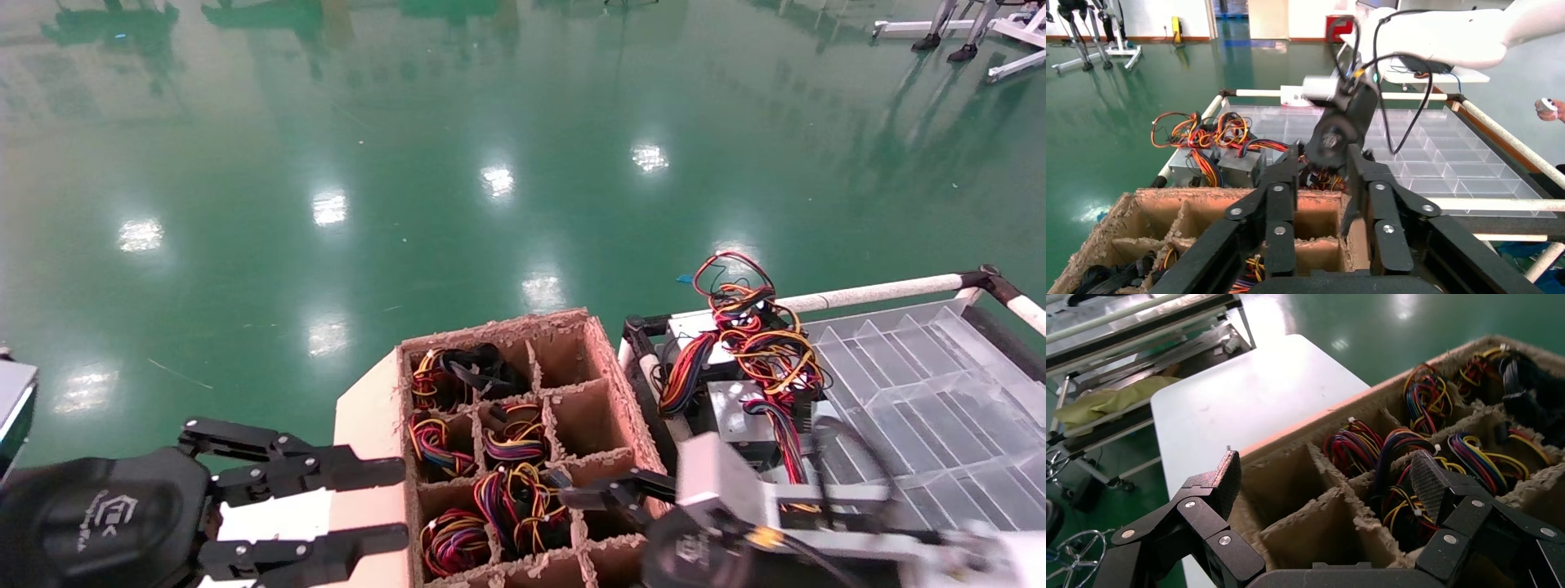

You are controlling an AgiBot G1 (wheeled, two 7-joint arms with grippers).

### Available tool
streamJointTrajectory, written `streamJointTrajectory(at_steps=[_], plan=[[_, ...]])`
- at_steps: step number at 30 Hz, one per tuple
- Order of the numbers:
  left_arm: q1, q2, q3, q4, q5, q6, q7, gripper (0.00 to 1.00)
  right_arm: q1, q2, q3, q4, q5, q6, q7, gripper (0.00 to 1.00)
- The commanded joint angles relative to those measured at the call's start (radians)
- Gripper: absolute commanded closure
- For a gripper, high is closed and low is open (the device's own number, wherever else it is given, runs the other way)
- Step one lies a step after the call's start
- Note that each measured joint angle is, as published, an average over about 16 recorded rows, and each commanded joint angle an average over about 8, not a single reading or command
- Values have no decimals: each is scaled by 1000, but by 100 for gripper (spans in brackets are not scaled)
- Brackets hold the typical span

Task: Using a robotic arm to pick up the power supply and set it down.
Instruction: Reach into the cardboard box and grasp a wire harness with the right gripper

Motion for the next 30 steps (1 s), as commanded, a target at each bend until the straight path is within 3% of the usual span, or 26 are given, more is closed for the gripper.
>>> streamJointTrajectory(at_steps=[1,4,7,15,21,26,30], plan=[[0,0,0,0,0,0,0,100,7,-24,-19,-7,-36,23,12,45],[0,0,0,0,0,0,0,100,20,-61,-40,-30,-74,51,23,82],[0,0,0,0,0,0,0,100,31,-98,-54,-62,-98,74,25,99],[0,0,0,0,0,0,0,100,61,-180,-83,-164,-132,89,8,100],[0,0,0,0,0,0,0,92,91,-223,-104,-241,-155,80,-6,100],[0,0,0,0,0,0,0,73,107,-245,-115,-284,-167,75,-11,100],[0,0,0,0,0,0,0,38,110,-256,-115,-305,-164,75,-20,100]])
